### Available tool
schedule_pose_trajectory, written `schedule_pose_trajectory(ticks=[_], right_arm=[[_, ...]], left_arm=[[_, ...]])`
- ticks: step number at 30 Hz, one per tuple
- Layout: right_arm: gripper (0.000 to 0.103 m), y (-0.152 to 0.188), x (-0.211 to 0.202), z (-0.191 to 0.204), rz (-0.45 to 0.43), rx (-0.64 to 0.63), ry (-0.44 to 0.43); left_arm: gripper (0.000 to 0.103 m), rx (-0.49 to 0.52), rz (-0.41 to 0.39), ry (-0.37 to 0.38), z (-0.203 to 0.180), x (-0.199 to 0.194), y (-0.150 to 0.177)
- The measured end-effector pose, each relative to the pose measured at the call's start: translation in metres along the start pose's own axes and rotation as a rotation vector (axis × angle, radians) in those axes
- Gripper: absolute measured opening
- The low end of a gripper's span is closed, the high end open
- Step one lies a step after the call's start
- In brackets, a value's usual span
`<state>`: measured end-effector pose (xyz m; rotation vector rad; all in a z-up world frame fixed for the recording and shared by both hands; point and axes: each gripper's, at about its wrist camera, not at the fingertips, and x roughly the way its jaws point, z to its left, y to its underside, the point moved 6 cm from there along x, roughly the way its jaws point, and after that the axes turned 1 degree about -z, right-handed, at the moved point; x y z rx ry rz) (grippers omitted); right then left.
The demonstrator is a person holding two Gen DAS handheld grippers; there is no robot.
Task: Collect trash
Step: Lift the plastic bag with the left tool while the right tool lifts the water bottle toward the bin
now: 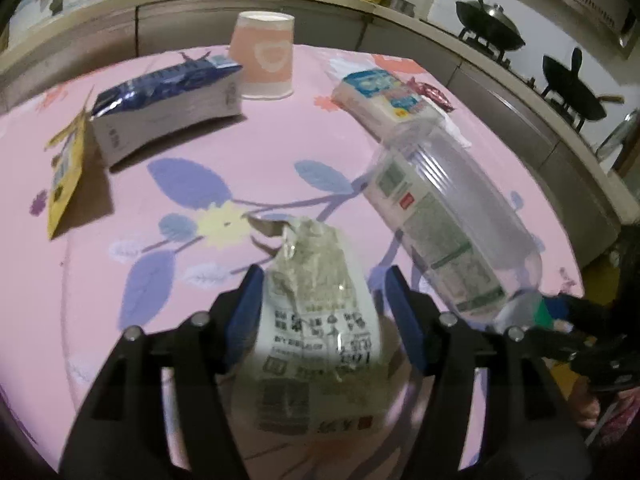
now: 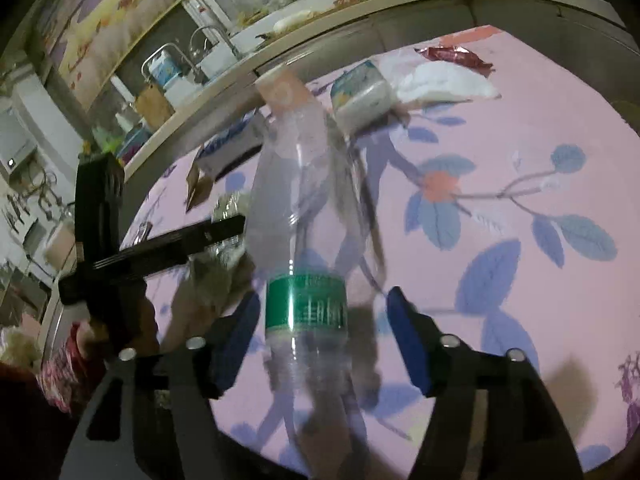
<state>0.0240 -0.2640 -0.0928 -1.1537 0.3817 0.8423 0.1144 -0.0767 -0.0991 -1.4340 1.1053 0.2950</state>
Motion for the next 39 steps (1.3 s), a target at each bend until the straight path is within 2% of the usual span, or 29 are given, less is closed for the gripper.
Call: schedule_pose_trajectory(ticks=[1,6,7,8,9,13,17,19,20,21,26,32,39], right_arm=[[0.066,-0.003,0.004,0.003,0.003,-0.007,-0.001],[0.067,0.004,0.019,0.019,0.008,-0.124,0.064],[0.060,0.007,0.020,0.021,0.002,-0.156,0.084],[0.038,0.009,0.020,0.020,0.000,-0.168,0.095],[0.038,0.012,0.019,0.018,0.008,-0.167,0.098],[0.038,0.018,0.007,0.004,0.002,-0.059,0.024],[0.038,0.028,-0.014,-0.023,-0.031,0.113,-0.071],[0.038,0.031,-0.026,-0.036,-0.067,0.182,-0.076],[0.038,0.032,-0.033,-0.046,-0.093,0.227,-0.073],[0.038,0.033,-0.039,-0.053,-0.115,0.264,-0.070],[0.038,0.024,-0.062,-0.091,-0.220,0.425,-0.017],[0.038,0.010,-0.082,-0.132,-0.333,0.609,-0.026],[0.038,-0.010,-0.092,-0.163,-0.419,0.722,-0.066]], left_arm=[[0.042,0.027,-0.001,-0.024,-0.004,0.002,0.001],[0.040,0.100,0.008,0.007,-0.021,0.001,0.008],[0.040,0.114,0.013,0.023,-0.027,0.001,0.010],[0.040,0.119,0.017,0.035,-0.031,0.001,0.012],[0.040,0.127,0.022,0.047,-0.036,0.001,0.013],[0.040,0.154,0.034,0.072,-0.054,0.007,0.013],[0.038,0.161,0.062,0.128,-0.074,0.016,0.009],[0.036,0.183,0.074,0.153,-0.090,0.022,0.005],[0.030,0.206,0.072,0.168,-0.102,0.025,0.001],[0.028,0.233,0.070,0.179,-0.115,0.029,-0.004],[0.027,0.305,0.069,0.218,-0.165,0.058,-0.025],[0.025,0.314,0.082,0.260,-0.207,0.087,-0.048],[0.021,0.323,0.090,0.285,-0.244,0.106,-0.077]])
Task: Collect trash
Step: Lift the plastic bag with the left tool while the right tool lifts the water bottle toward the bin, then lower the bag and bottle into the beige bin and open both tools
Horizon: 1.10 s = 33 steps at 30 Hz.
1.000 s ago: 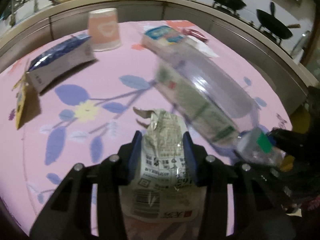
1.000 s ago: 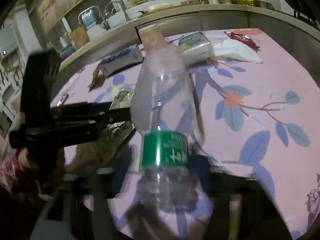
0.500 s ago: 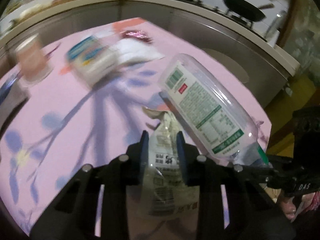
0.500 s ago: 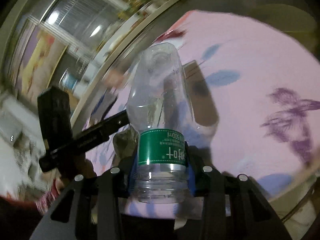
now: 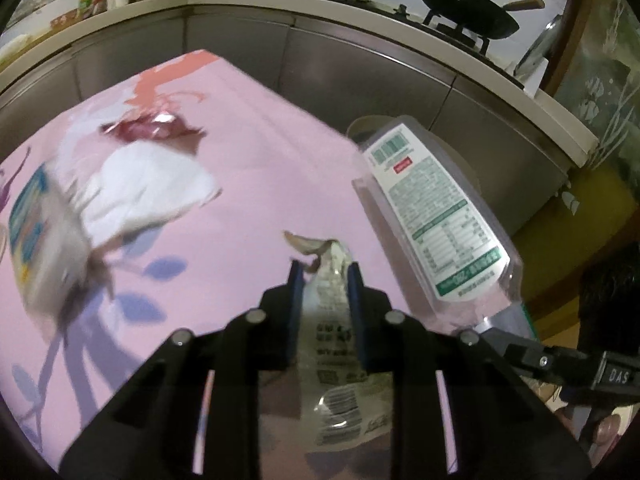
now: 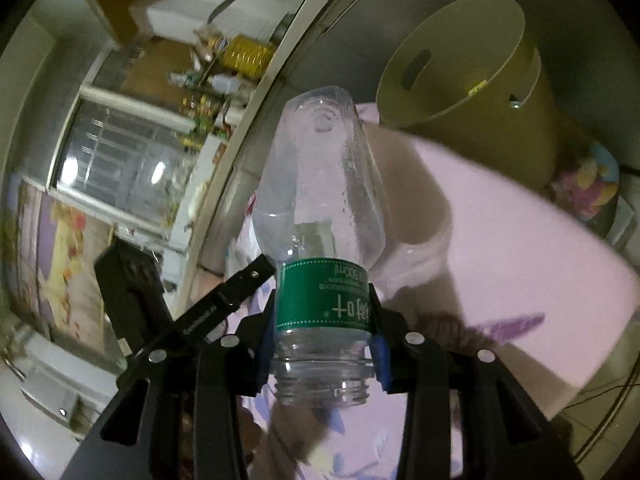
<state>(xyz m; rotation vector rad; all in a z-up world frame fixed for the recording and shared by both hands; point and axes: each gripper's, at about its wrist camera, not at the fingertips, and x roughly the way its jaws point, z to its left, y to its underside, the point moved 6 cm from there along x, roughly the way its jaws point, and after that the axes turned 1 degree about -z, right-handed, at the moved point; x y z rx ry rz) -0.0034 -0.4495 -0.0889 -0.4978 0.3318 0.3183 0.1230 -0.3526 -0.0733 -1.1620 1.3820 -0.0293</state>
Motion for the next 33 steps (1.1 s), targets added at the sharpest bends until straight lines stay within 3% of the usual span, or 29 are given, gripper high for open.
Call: schedule_pose_trajectory(ticks=[12,24,33], right_arm=[[0.038,-0.068,-0.005,-0.039,-0.129,0.267,-0.067],[0.038,-0.084,-0.007,-0.050,-0.158,0.347,-0.093],[0.038,-0.097,-0.009,-0.067,-0.167,0.528,-0.151]], left_arm=[[0.019,0.090,-0.007,0.026,-0.043,0.049,-0.056],[0.019,0.112,0.020,0.047,-0.069,0.102,-0.096],[0.019,0.121,0.022,0.049,-0.086,0.130,-0.125]])
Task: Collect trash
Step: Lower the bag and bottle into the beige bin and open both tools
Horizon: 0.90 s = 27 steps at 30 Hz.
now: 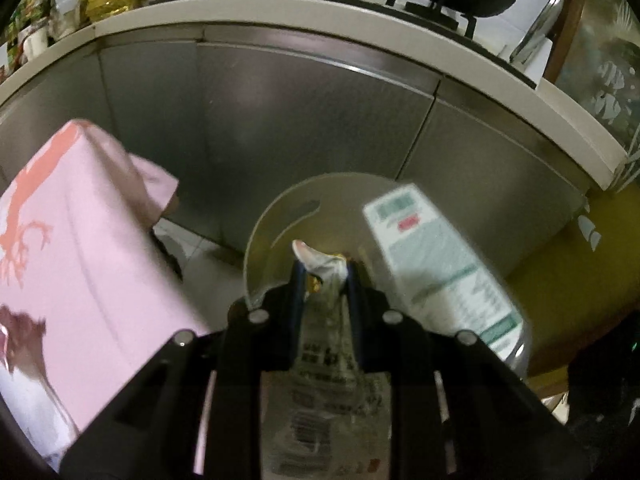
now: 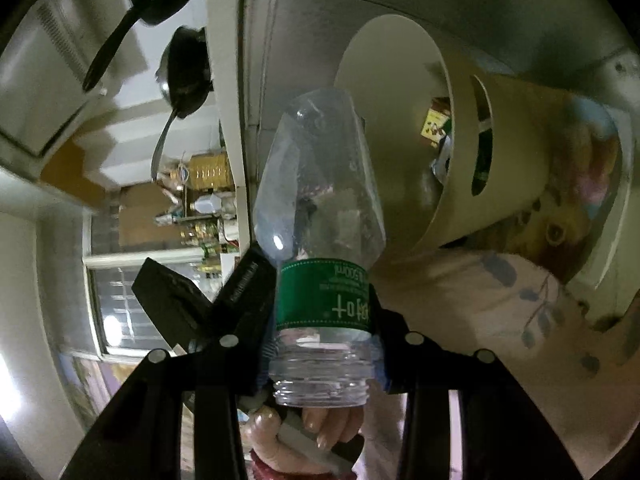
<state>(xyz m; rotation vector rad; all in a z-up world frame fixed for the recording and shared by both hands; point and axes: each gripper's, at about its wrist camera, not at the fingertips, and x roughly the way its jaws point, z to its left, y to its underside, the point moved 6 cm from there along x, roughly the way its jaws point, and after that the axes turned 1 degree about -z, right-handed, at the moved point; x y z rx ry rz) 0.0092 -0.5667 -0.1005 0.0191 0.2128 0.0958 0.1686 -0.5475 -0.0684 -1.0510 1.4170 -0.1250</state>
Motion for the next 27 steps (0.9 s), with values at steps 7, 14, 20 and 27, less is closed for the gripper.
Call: schedule_pose_trajectory(ticks=[7,14,20,27], right_arm=[[0.040,-0.009,0.000,0.001,-0.019,0.143,-0.040],[0.056,-0.017,-0.003,0.016,-0.068,0.091,-0.019],[0.057,-0.015,-0.007,0.013,-0.081,0.079,-0.023],[0.057,0.000,-0.004,0.013,-0.035,0.053,-0.028]], left_arm=[[0.019,0.047,-0.003,-0.027,-0.012,0.006,-0.021],[0.035,0.014,0.044,-0.057,-0.007,0.018,-0.019],[0.038,0.014,0.019,-0.077,-0.003,0.004,-0.018],[0.038,0.044,-0.034,-0.178,-0.002,-0.033,-0.002]])
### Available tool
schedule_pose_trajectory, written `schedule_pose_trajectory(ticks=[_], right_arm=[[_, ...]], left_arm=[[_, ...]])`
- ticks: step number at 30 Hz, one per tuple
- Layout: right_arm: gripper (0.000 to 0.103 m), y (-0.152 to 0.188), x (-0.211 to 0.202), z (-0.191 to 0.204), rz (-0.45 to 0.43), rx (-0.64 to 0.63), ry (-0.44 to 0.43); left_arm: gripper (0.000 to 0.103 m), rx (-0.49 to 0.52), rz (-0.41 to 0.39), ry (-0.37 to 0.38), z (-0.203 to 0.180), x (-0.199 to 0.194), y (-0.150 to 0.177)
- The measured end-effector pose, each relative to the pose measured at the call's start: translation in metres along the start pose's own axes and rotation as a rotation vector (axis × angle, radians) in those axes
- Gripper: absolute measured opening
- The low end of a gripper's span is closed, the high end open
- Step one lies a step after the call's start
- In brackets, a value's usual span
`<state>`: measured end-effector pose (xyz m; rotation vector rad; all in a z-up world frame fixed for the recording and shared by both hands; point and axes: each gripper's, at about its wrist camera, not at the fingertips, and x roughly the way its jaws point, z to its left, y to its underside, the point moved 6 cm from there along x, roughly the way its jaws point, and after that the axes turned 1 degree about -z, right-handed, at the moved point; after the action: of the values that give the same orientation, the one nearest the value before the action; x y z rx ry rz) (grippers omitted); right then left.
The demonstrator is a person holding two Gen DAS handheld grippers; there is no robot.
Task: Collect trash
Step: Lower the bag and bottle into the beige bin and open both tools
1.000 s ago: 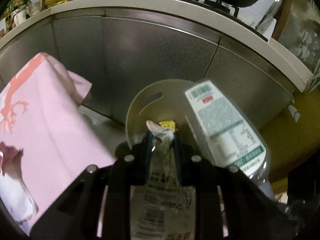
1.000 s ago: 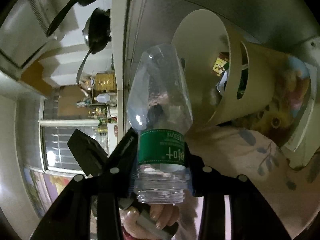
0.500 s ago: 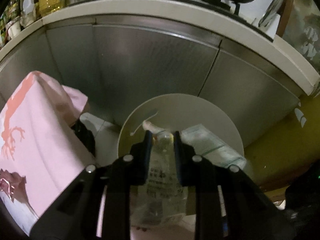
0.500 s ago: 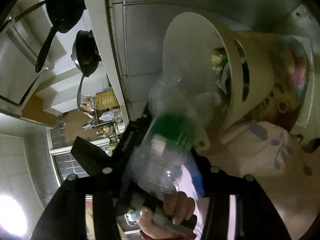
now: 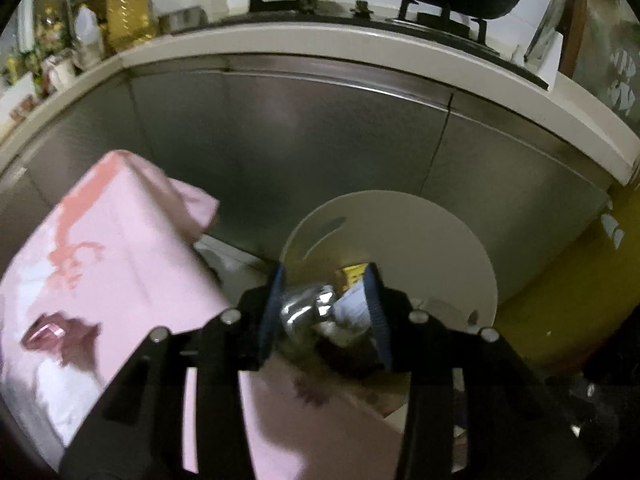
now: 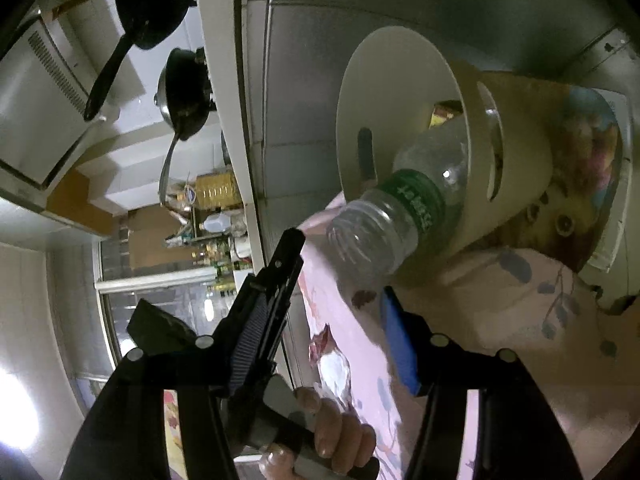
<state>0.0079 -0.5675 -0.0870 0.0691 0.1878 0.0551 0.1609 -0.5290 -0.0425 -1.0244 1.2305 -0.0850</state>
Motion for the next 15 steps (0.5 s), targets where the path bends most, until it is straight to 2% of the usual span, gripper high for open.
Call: schedule_pose_trajectory(ticks=[8,15], right_arm=[[0.057,0.025,0.005,0.012,0.064,-0.048,-0.015],[0.057,0.047,0.009,0.025,0.103,-0.087,-0.020]], left_arm=[[0.039,-0.014,-0.050,-0.110,0.025,-0.047,0.024],[0.039,-0.025,-0.079,-0.155,0.040,-0.079,0.043]])
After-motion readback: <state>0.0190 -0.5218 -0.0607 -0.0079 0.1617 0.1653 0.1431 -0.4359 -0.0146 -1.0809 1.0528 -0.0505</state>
